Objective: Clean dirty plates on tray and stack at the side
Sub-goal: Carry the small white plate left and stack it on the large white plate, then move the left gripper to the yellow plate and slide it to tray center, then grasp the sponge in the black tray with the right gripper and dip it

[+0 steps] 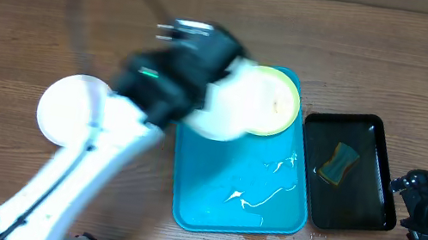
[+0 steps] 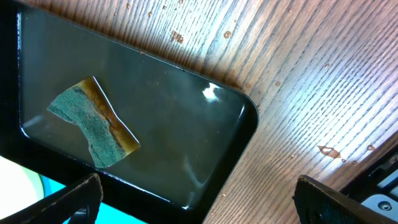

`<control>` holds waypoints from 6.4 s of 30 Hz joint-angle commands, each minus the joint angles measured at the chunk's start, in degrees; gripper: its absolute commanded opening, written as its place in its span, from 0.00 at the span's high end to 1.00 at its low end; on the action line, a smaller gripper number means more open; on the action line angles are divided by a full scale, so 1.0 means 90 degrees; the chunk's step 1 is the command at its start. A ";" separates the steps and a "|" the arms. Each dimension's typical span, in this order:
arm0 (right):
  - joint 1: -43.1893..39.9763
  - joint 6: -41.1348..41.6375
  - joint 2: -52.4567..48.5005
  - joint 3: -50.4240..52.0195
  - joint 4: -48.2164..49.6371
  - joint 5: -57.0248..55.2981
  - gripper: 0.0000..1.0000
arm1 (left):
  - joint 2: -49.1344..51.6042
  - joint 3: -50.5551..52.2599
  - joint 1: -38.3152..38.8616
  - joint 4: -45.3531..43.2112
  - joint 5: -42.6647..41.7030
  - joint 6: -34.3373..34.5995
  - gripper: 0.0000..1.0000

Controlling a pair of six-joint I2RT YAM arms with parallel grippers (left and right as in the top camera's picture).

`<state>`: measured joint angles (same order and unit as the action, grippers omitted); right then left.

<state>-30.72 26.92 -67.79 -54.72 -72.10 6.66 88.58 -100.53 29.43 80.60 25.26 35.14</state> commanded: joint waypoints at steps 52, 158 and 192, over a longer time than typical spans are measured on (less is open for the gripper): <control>-0.0010 -0.1399 0.0017 0.0017 0.0257 0.1389 0.00 | 0.0245 0.4272 -0.1161 -0.5957 -0.3422 -0.2594 0.32; 0.3099 -0.0236 -0.2266 -0.0464 0.1418 -0.0889 0.62 | 0.0753 0.3446 -0.0306 -0.3385 -0.2596 -0.1217 0.22; 0.3096 -0.0376 -0.1892 0.0342 0.1821 -0.0107 0.69 | 0.0843 0.3602 -0.0308 -0.4010 -0.2198 -0.1591 0.24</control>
<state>-2.92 24.93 -86.50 -48.56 -54.54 4.73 94.80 -68.62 26.28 45.19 1.98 22.83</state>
